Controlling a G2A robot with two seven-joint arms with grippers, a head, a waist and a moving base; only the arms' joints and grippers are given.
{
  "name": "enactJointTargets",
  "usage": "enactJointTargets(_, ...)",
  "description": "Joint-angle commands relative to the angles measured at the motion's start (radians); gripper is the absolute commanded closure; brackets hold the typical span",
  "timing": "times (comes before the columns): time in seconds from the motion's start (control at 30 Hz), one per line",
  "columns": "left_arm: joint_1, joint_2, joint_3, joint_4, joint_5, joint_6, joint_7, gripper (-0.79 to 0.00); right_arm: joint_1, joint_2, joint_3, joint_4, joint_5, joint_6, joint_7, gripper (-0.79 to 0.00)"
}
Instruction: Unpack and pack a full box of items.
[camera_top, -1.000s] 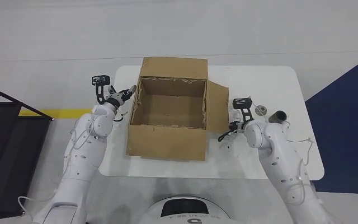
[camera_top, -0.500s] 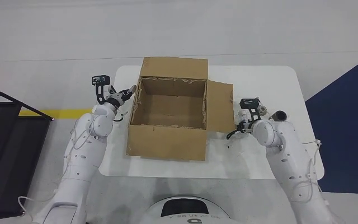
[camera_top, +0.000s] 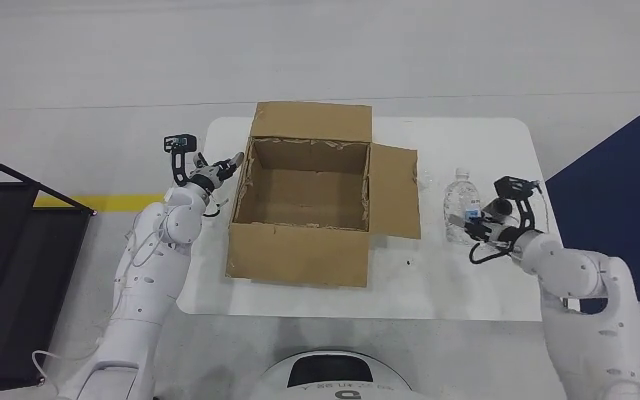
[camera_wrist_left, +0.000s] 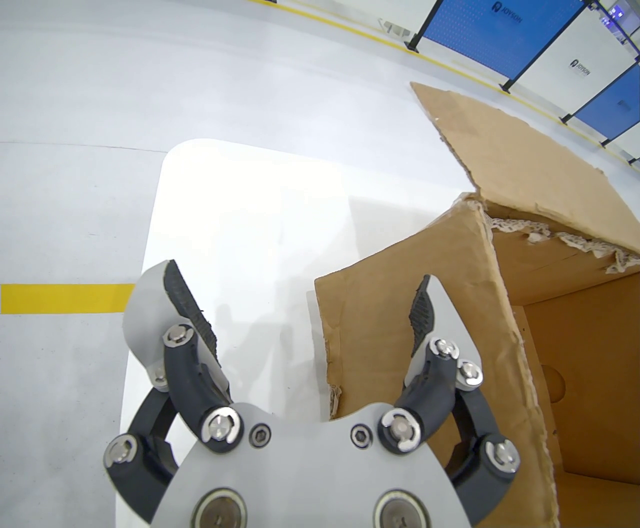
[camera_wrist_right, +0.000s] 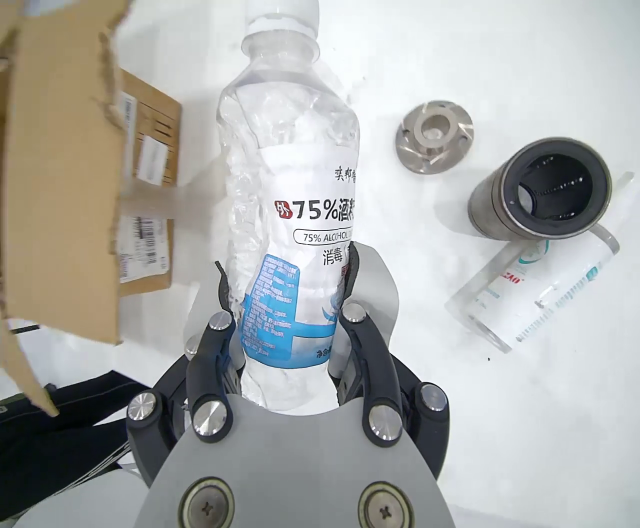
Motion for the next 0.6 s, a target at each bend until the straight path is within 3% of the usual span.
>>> enactJointTargets(0.0, 0.0, 0.0, 0.0, 0.0, 0.0, 0.0, 0.0, -0.785, -0.026, 0.0, 0.038, -0.006, 0.111, -0.072, -0.025, 0.0)
enactJointTargets(0.23, 0.0, 0.0, 0.0, 0.0, 0.0, 0.0, 0.0, -0.785, -0.034, 0.001, 0.044, -0.021, 0.321, -0.196, -0.044, 0.0)
enactJointTargets(0.57, 0.0, 0.0, 0.0, 0.0, 0.0, 0.0, 0.0, -0.785, -0.022, 0.006, 0.045, -0.014, 0.299, -0.182, -0.037, 0.0)
